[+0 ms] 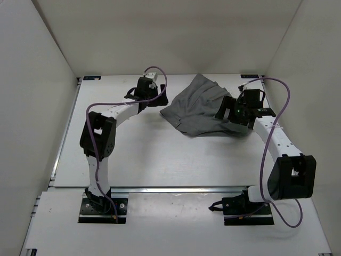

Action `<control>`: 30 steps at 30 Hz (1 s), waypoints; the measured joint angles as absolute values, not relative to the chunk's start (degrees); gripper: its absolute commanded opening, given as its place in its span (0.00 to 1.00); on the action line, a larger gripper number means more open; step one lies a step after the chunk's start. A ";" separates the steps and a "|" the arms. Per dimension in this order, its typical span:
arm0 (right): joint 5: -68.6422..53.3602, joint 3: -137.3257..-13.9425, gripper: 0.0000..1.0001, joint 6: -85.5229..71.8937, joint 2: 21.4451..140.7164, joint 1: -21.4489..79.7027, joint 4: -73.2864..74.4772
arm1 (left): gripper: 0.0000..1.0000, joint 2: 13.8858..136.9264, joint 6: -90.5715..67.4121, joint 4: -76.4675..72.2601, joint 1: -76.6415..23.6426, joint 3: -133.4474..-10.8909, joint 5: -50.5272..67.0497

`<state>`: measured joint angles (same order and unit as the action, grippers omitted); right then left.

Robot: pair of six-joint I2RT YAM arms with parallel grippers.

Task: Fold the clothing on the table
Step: Move the skirt to the center of the board

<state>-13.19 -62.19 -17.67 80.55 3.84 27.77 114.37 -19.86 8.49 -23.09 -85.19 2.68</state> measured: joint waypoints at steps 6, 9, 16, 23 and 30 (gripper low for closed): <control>-13.41 -60.01 0.89 -18.72 78.50 3.73 27.73 | 0.95 121.89 -24.01 8.36 -20.29 -86.39 5.06; -13.63 -58.92 0.89 -19.53 78.50 4.10 28.16 | 0.92 123.74 -25.21 7.88 -20.56 -86.41 8.62; -14.33 -57.49 0.88 -21.08 78.56 4.91 27.44 | 0.80 124.20 -26.17 5.50 -21.76 -86.43 15.18; -14.68 -56.42 0.88 -22.11 78.81 5.26 27.09 | 0.28 124.53 -27.79 3.42 -21.98 -86.41 19.11; -15.14 -55.88 0.88 -23.00 81.03 6.26 24.71 | 0.00 125.43 -28.23 3.49 -22.02 -86.65 20.56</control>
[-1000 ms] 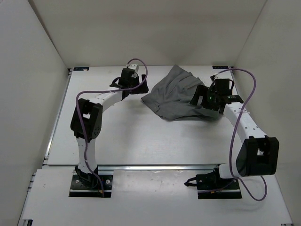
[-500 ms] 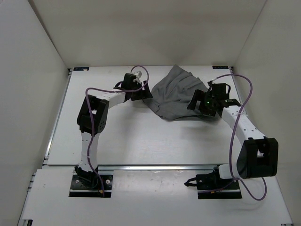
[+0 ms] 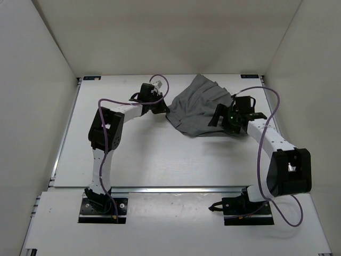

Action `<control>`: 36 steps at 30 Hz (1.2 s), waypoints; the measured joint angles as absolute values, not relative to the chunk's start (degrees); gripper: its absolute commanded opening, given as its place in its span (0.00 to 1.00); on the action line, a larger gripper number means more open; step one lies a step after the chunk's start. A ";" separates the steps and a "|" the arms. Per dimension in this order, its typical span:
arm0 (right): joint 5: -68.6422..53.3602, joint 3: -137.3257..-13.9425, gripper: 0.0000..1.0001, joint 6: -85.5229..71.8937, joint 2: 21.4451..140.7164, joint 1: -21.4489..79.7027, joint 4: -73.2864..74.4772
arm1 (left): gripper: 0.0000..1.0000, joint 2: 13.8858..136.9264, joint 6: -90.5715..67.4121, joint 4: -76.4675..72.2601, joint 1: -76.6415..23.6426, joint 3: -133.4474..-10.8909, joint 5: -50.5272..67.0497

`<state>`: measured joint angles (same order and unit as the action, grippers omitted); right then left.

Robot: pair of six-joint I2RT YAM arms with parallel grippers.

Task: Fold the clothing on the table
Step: Move the skirt to the center of the board

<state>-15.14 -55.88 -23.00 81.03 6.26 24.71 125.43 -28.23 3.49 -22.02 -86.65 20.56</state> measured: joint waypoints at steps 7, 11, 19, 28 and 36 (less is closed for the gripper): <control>-16.27 -55.88 0.87 -24.14 86.61 10.11 23.38 | 0.00 122.91 -26.68 8.58 -21.34 -87.15 20.12; -17.74 -56.34 0.85 -24.45 87.15 10.61 20.73 | 0.00 116.71 -24.58 13.21 -21.56 -88.79 17.65; -19.88 -64.71 0.82 -23.49 95.81 13.06 17.82 | 0.00 85.25 -24.88 13.13 -22.76 -71.92 11.88; -22.26 -60.93 0.81 -22.98 89.54 13.74 18.11 | 0.00 69.78 -28.34 22.68 -17.32 -56.49 0.82; -22.59 -58.13 0.82 -21.43 70.39 3.77 19.73 | 0.00 83.42 -23.09 32.25 -9.34 -97.73 -14.46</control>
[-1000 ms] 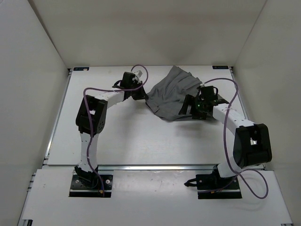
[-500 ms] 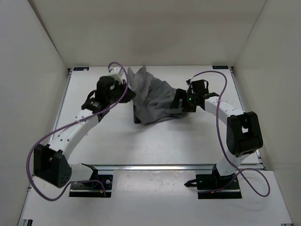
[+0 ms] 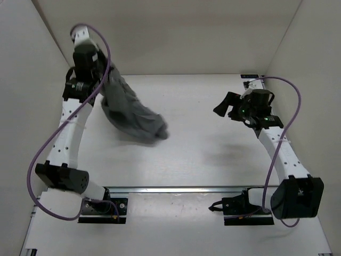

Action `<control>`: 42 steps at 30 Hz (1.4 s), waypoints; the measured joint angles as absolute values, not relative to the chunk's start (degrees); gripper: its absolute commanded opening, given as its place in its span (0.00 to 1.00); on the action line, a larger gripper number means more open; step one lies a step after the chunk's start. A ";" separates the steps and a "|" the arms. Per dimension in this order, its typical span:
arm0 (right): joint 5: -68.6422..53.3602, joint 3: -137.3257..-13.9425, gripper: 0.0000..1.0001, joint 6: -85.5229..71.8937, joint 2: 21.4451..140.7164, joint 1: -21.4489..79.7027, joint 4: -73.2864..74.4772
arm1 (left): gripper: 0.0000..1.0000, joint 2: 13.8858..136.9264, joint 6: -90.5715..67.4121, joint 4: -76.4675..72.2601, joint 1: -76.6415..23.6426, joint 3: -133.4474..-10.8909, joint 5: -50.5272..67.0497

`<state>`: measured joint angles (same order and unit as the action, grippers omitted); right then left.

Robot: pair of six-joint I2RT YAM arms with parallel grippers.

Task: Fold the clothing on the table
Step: Move the skirt to the center of the board, then flatten the skirt out

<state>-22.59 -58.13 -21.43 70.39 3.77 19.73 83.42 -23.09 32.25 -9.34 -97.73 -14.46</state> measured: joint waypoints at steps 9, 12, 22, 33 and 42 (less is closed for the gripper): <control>-22.35 -54.02 0.83 -19.73 63.29 -0.08 22.20 | 0.00 91.18 -20.64 24.71 -29.95 -103.44 -12.23; -22.31 -51.64 0.84 -19.46 62.35 -0.97 23.51 | 0.00 92.62 -22.26 23.09 -36.56 -89.82 -9.82; -21.93 -48.49 0.88 -18.00 60.80 -3.73 27.33 | 0.98 94.85 -27.22 21.32 -49.21 -72.20 0.25; -21.85 -48.49 0.84 -18.41 68.73 6.98 26.98 | 0.92 73.06 -29.63 17.39 -29.39 -61.21 -6.59; -17.87 -47.72 0.81 -16.38 69.43 7.11 37.87 | 0.93 71.07 -33.93 16.99 -33.30 -49.98 -3.16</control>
